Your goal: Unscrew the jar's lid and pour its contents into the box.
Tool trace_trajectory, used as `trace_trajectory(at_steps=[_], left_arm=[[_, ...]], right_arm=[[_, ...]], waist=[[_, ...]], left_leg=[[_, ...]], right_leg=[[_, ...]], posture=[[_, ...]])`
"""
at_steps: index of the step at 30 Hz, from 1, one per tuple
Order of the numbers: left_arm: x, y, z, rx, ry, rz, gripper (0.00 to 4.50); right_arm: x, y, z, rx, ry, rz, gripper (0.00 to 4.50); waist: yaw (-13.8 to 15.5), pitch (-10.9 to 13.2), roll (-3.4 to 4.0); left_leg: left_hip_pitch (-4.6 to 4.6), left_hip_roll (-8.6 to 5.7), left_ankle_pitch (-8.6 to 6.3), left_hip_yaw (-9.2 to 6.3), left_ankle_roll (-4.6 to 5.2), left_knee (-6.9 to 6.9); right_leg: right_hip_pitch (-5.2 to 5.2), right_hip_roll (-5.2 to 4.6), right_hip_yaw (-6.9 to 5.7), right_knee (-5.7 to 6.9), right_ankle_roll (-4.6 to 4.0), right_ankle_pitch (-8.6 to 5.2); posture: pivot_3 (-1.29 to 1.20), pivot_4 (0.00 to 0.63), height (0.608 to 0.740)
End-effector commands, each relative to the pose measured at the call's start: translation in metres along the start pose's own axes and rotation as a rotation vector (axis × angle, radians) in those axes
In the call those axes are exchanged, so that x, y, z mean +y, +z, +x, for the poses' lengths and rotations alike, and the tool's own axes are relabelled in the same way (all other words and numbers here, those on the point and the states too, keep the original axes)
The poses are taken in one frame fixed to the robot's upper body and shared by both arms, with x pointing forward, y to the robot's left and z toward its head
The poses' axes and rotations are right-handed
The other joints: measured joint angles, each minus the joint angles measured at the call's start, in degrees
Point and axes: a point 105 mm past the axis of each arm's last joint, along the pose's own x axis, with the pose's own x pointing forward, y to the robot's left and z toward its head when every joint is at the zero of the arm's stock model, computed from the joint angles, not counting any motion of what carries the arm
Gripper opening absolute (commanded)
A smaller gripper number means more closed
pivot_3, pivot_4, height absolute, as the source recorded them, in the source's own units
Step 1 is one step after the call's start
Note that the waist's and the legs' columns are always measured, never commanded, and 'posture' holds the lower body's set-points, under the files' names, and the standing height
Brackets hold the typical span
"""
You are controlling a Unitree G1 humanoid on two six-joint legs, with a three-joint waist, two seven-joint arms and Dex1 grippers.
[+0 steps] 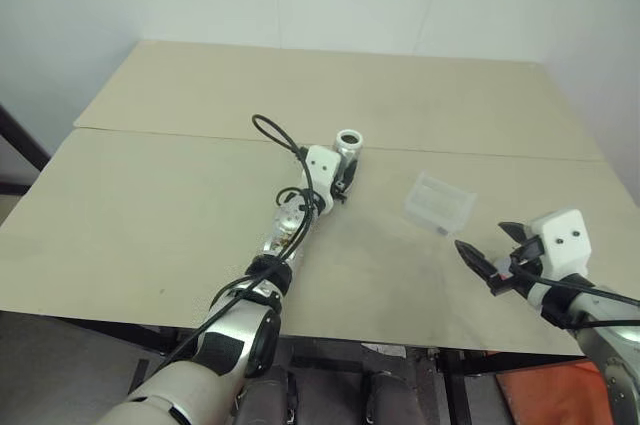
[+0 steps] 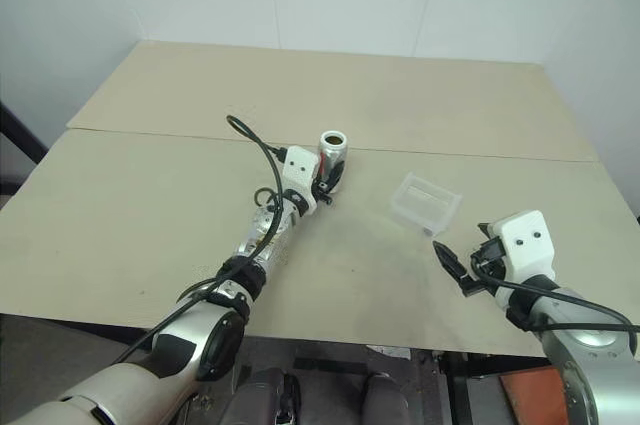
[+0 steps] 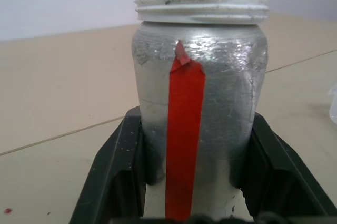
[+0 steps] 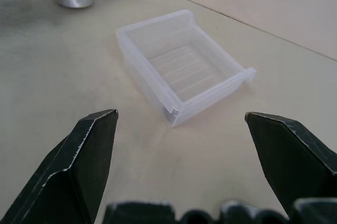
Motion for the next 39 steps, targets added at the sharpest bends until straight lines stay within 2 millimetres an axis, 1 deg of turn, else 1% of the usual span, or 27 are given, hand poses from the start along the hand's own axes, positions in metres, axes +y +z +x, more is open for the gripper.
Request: trace_trajectory(at_steps=[1,3,5,6,11,16,18,23,26,29,31,33,34,35,37,38,39], left_arm=[[-0.003,0.001,-0.003,-0.017,0.002,0.015,1.93],[-0.002,-0.004,-0.005,0.0,0.002,-0.021,1.93],[-0.002,-0.007,-0.007,0.006,0.004,-0.024,2.67],[-0.001,-0.008,-0.008,0.007,0.004,-0.033,2.92],[0.0,-0.009,-0.009,0.01,0.02,-0.047,4.46],[0.002,-0.001,-0.01,-0.019,0.023,-0.055,4.46],[0.003,0.002,-0.014,-0.034,0.021,-0.062,4.46],[0.008,0.008,-0.033,-0.071,0.058,-0.042,4.46],[0.008,0.005,-0.049,-0.052,0.045,-0.052,4.46],[0.007,0.002,-0.068,-0.031,0.005,-0.12,4.46],[0.011,0.001,-0.082,-0.027,-0.01,-0.152,4.46],[0.017,0.001,-0.097,-0.028,-0.032,-0.148,4.46],[0.023,0.001,-0.105,-0.029,-0.029,-0.14,4.46],[0.034,0.002,-0.116,-0.028,-0.018,-0.127,4.46],[0.046,0.006,-0.13,-0.028,-0.008,-0.113,4.46],[0.055,0.013,-0.144,-0.037,-0.022,-0.094,4.46],[0.059,0.019,-0.152,-0.044,-0.038,-0.08,4.46]], right_arm=[[-0.001,0.011,0.0,-0.048,-0.01,-0.038,4.48],[-0.001,0.011,0.001,-0.047,-0.008,-0.041,4.48],[0.0,0.011,0.002,-0.046,-0.007,-0.044,4.5],[0.0,0.011,0.002,-0.046,-0.007,-0.045,4.5],[-0.001,0.011,0.003,-0.046,-0.008,-0.049,4.5],[-0.002,0.01,0.005,-0.044,-0.005,-0.054,4.5],[-0.002,0.01,0.006,-0.044,-0.004,-0.056,4.5],[-0.003,0.009,0.009,-0.045,0.003,-0.067,4.5],[-0.005,0.011,0.011,-0.048,0.011,-0.077,4.5],[-0.01,0.009,0.015,-0.037,0.006,-0.089,4.5],[-0.014,0.009,0.016,-0.033,0.005,-0.093,4.5],[-0.015,0.009,0.018,-0.031,0.008,-0.098,4.5],[-0.016,0.009,0.018,-0.028,0.011,-0.105,4.5],[-0.017,0.009,0.018,-0.024,0.017,-0.115,4.5],[-0.02,0.011,0.017,-0.023,0.031,-0.125,4.5],[-0.019,0.017,0.012,-0.053,0.069,-0.14,4.5],[-0.019,0.021,0.009,-0.074,0.097,-0.151,4.5]], waist=[[0.0,0.0,0.01],[0.0,0.0,0.01],[-0.1,-0.1,0.05],[-0.1,-0.1,0.05],[0.1,-0.1,0.05],[0.0,-0.1,0.05],[-0.1,-0.1,0.05],[-0.4,-0.1,0.06],[-0.7,-0.1,0.07],[-1.0,-0.1,0.09],[-1.2,-0.1,0.09],[-1.2,-0.1,0.1],[-1.3,-0.1,0.11],[-1.4,-0.1,0.14],[-1.5,-0.1,0.18],[-1.5,-0.1,0.18],[-1.5,-0.1,0.19]], left_leg=[[0.0,0.0,0.0,0.0,0.0,0.0],[0.02,0.0,0.0,0.0,0.0,0.0],[0.04,0.01,0.0,0.0,0.0,0.0],[0.05,0.01,0.0,0.0,0.0,0.0],[0.02,0.0,0.0,0.01,0.0,0.0],[0.02,0.0,-0.01,0.0,0.01,0.0],[0.03,0.01,-0.01,0.0,0.01,0.0],[0.04,0.02,0.0,-0.01,0.0,-0.01],[0.04,0.02,0.0,-0.02,0.0,0.0],[0.05,0.03,0.0,-0.03,0.0,-0.01],[0.05,0.03,0.0,-0.03,0.0,-0.01],[0.06,0.05,0.01,-0.03,-0.02,-0.01],[0.07,0.05,0.01,-0.03,-0.02,-0.01],[0.08,0.05,0.02,-0.02,-0.03,-0.01],[0.14,0.06,0.01,-0.02,-0.03,-0.03],[0.15,0.06,0.01,-0.02,-0.03,-0.03],[0.15,0.07,0.01,-0.02,-0.03,-0.04]], right_leg=[[0.01,0.0,0.0,0.0,0.0,0.0],[0.02,0.0,0.0,-0.01,0.0,0.0],[0.03,0.0,0.0,-0.01,0.0,0.0],[0.03,0.0,0.0,-0.01,0.0,0.0],[0.01,0.0,0.01,-0.01,0.0,0.0],[0.01,0.0,0.01,-0.02,0.0,0.0],[0.02,0.0,0.01,-0.02,0.0,0.0],[0.01,0.0,0.02,0.0,0.0,0.0],[0.01,0.0,0.04,0.01,0.0,0.0],[0.01,0.0,0.06,0.01,0.0,0.0],[0.02,0.0,0.06,0.02,0.0,0.0],[0.0,0.0,0.06,0.02,0.0,0.0],[0.0,0.0,0.06,0.03,0.0,0.0],[-0.01,0.0,0.07,0.03,0.0,0.0],[0.01,0.0,0.11,0.04,-0.01,0.0],[0.01,0.0,0.11,0.03,-0.01,0.0],[0.0,0.0,0.11,0.05,-0.01,0.0]], posture=[[0.0,0.15,0.74],[0.0,0.15,0.74],[0.0,0.15,0.74],[0.0,0.15,0.74],[0.0,0.15,0.74],[0.0,0.15,0.74],[0.0,0.15,0.74],[0.0,0.15,0.74],[0.0,0.15,0.74],[0.0,0.15,0.74],[0.0,0.15,0.74],[0.0,0.15,0.74],[0.0,0.15,0.74],[0.0,0.15,0.74],[0.0,0.15,0.74],[0.0,0.15,0.74],[0.0,0.15,0.74]])
